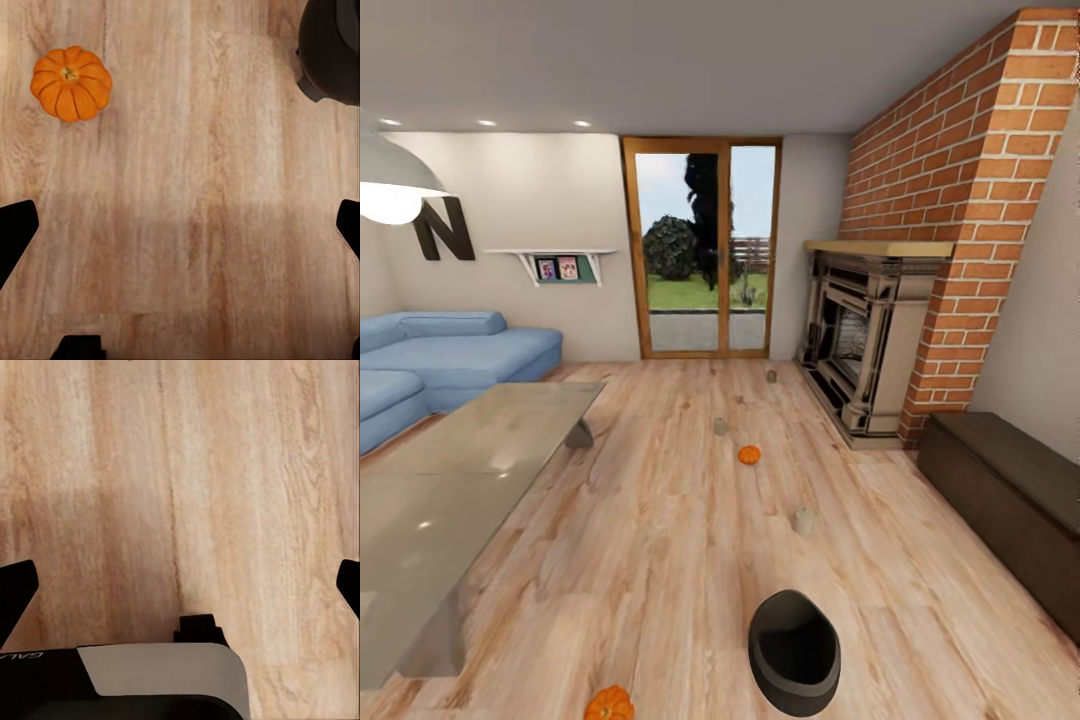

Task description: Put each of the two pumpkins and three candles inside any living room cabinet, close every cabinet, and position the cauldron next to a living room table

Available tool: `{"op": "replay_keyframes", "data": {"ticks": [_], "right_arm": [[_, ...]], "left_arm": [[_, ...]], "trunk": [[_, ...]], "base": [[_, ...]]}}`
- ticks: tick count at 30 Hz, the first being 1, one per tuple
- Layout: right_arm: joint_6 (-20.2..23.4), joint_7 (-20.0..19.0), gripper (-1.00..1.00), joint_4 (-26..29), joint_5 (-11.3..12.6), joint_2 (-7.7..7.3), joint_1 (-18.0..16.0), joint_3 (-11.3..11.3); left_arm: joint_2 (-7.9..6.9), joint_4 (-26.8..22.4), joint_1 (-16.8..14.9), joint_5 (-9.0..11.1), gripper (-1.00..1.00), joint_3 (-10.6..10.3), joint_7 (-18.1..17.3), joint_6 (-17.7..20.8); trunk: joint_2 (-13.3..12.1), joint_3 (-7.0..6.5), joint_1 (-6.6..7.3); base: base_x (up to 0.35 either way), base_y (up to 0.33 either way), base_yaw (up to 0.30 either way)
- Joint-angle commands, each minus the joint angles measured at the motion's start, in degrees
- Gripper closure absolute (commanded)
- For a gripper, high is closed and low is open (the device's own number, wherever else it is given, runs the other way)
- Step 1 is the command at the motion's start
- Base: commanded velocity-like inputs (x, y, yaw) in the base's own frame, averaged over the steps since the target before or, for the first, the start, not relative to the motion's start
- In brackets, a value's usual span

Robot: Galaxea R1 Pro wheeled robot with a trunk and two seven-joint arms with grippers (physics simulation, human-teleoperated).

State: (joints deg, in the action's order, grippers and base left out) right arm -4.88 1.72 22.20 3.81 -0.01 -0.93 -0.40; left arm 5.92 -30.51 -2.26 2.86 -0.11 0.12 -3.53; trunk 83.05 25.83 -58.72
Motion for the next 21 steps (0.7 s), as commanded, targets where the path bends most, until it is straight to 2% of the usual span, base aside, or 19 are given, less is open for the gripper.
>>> {"op": "replay_keyframes", "data": {"ticks": [1, 5, 12, 14, 17, 21], "right_arm": [[-0.2, 0.1, -1.00, -0.1, 0.4, 0.00, 0.0, 0.1], [-0.3, 0.3, -1.00, -0.1, 0.4, 0.01, 0.0, 0.1], [-0.6, 1.5, -1.00, -0.2, 0.6, 0.35, 0.0, 0.1], [-3.1, 1.7, -1.00, -0.2, 0.6, 0.36, 0.0, 0.1], [-10.2, 1.7, -1.00, -1.7, 0.9, 0.39, 0.0, 0.1], [-12.6, 1.6, -1.00, -5.0, 3.1, 0.86, 0.0, 0.2]], "left_arm": [[-0.01, 0.0, 0.0, 0.3, -1.00, 0.0, 0.0, -0.2], [-0.02, 0.0, 0.0, 0.2, -1.00, 0.1, 0.0, -0.2], [-0.03, 0.0, 0.0, 0.1, -1.00, 0.2, 0.0, -0.2], [-0.09, 0.0, 0.0, 0.2, -1.00, 0.3, 0.0, -0.2], [-0.09, 0.0, 0.0, 0.3, -1.00, 0.3, 0.0, -0.2], [-0.11, 0.0, 0.0, 0.4, -1.00, 0.3, 0.0, -0.2]], "trunk": [[0.0, 0.06, 0.00], [0.0, 0.06, 0.00], [0.0, 0.06, 0.00], [0.0, 0.06, 0.00], [0.0, 0.06, 0.00], [0.0, 0.06, 0.00]], "base": [[0.079, -0.268, 0.000], [0.059, -0.204, 0.000], [0.007, -0.027, 0.000], [0.001, -0.002, 0.000], [0.000, 0.000, 0.000], [0.000, 0.000, 0.000]]}}
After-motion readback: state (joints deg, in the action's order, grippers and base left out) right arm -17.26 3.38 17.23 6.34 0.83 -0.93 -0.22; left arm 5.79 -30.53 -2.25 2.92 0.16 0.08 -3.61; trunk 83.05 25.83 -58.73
